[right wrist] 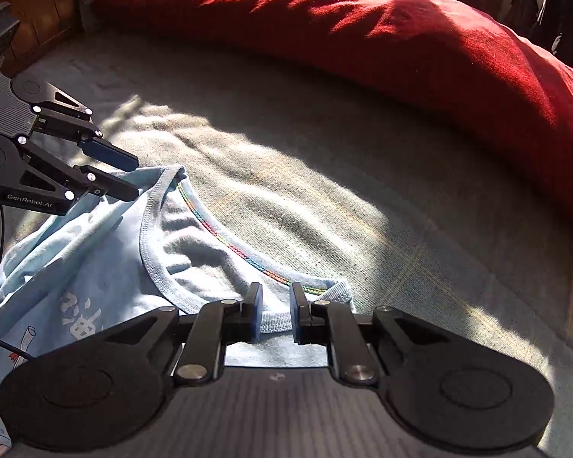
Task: Fold clothes
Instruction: 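Pull the collar taut with both grippers to straighten the neckline, then open both grippers and release the collar onto the blanket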
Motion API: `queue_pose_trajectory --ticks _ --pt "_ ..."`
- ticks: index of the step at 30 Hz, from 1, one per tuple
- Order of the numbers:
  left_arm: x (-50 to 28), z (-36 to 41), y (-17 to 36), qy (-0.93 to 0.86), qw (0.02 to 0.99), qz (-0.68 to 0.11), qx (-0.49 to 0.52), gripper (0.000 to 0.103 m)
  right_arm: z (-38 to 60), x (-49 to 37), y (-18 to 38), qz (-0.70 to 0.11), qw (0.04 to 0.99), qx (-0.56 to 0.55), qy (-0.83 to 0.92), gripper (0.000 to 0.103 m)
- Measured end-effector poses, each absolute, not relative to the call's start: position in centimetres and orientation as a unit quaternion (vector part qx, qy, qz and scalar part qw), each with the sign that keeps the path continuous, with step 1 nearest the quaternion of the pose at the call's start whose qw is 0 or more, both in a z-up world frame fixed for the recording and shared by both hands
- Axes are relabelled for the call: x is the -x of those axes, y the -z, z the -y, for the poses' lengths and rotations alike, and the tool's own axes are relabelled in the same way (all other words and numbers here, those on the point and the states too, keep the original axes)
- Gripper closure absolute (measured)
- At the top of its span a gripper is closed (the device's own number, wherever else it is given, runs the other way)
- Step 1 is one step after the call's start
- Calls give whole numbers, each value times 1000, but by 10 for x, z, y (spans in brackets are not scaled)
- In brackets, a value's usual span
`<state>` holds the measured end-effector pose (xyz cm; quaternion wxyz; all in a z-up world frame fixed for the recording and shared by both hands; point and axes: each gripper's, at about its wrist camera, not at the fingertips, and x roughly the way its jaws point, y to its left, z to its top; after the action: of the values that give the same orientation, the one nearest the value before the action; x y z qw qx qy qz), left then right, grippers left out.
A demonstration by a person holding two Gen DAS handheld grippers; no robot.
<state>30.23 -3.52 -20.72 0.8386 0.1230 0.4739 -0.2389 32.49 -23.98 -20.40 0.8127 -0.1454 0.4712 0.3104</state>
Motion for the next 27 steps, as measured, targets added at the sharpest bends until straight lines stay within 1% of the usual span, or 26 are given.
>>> queue_pose_trajectory --ticks 1,2,6,8,9,11,12,13,14,19,21,24,27 --pt "-304 41 214 252 830 -484 -116 71 234 -323 212 -477 809 148 -309 84" --pt "-304 47 220 258 824 -491 -118 71 229 -321 219 -482 806 150 -307 84" --pt "-315 49 239 230 843 -471 -123 67 226 -334 236 -472 827 135 -273 83" --pt "-326 46 235 200 854 -467 -108 68 230 -348 235 -465 836 117 -266 83" --pt "-331 43 231 188 858 -469 -96 70 235 -353 230 -464 840 106 -262 80" --pt "-331 37 220 179 863 -468 -66 70 249 -361 218 -461 846 85 -253 78" --pt "-329 35 215 179 864 -467 -56 70 262 -360 208 -457 851 74 -247 76" --pt "-324 33 210 181 864 -466 -56 67 276 -356 199 -455 856 68 -237 74" --pt "-318 33 207 180 864 -467 -58 66 289 -351 190 -453 860 62 -227 70" --pt "-286 31 204 169 851 -494 -50 65 350 -301 181 -487 860 33 -149 69" --pt "-273 31 204 163 848 -504 -31 65 363 -266 187 -507 853 20 -122 69" --pt "-252 34 206 158 842 -516 3 60 369 -227 200 -525 845 -11 -100 65" --pt "-239 37 209 150 838 -525 7 59 370 -212 224 -527 845 -54 -78 65"
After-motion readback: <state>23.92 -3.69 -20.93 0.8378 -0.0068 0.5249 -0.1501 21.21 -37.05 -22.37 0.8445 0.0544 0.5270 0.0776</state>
